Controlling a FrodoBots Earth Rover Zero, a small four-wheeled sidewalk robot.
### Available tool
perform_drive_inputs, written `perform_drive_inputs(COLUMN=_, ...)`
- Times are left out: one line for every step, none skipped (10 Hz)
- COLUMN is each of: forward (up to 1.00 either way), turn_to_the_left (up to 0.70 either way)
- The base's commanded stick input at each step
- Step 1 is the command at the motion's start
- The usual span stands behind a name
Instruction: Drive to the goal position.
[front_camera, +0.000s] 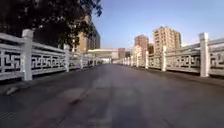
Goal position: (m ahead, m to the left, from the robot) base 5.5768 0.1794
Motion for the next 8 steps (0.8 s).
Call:
perform_drive_inputs(forward=0.45, turn_to_the_left=0.00)
perform_drive_inputs(forward=0.45, turn_to_the_left=0.00)
perform_drive_inputs(forward=0.45, turn_to_the_left=0.00)
perform_drive_inputs(forward=0.45, turn_to_the_left=0.00)
perform_drive_inputs(forward=0.45, turn_to_the_left=0.00)
perform_drive_inputs(forward=0.45, turn_to_the_left=0.00)
perform_drive_inputs(forward=0.45, turn_to_the_left=0.00)
perform_drive_inputs(forward=0.45, turn_to_the_left=0.00)
